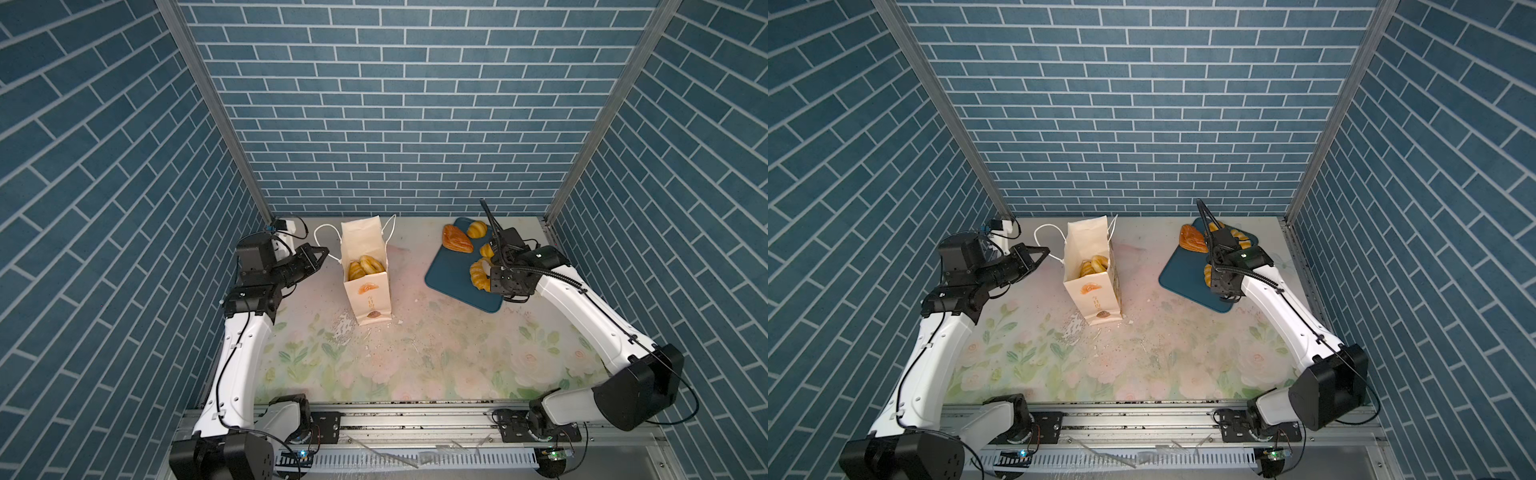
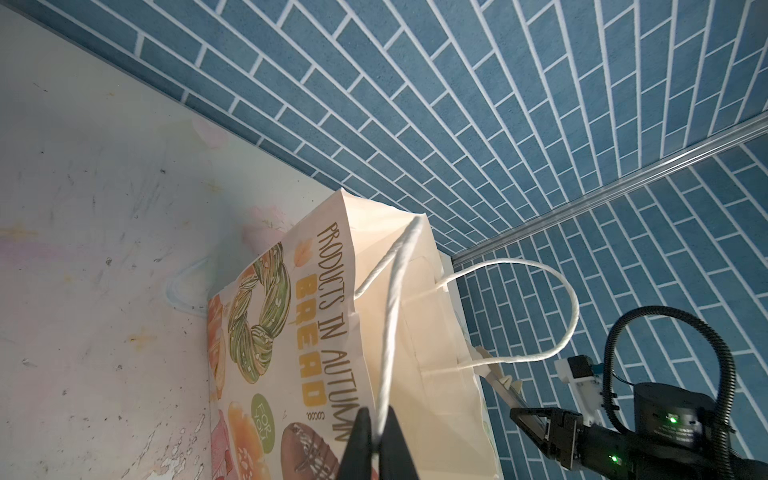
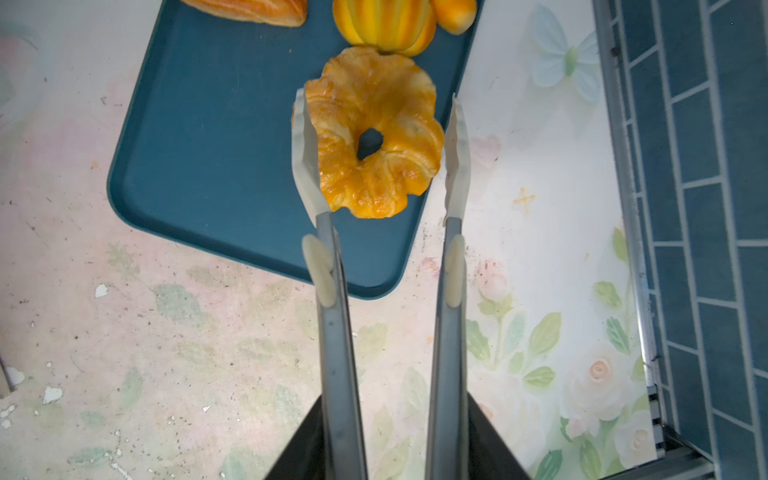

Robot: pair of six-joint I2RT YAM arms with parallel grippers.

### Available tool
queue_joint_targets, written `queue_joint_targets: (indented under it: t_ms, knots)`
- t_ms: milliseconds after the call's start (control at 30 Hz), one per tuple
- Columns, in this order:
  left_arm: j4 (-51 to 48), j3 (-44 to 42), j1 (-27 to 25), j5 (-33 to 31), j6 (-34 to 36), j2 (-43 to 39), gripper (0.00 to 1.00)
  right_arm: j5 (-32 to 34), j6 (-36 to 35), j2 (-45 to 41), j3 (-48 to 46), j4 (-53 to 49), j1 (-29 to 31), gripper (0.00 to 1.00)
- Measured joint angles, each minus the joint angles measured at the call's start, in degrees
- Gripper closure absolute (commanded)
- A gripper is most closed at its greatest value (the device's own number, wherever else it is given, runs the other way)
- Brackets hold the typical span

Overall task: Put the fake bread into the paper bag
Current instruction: 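Lower the tongs onto the large glazed croissant ring and pinch it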

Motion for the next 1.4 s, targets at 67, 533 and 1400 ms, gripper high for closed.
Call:
queue_joint_targets:
  t_ms: [67,533,1400]
  knots:
    - [0.0,0.0,0.0,0.0,0.0,0.0,0.91,-1.6,-0.1,1.6,0.0,0.7,-0.1,0.54]
    - [0.0,0.0,0.0,0.0,0.0,0.0,0.91,-4.0,-3.1,9.7,1.5,2.5,-0.2,0.54]
    - [0.0,0.0,0.0,-0.8,0.0,0.4,0.91,-3.9,-7.0,15.7,6.7,2.0,-0.1,0.57]
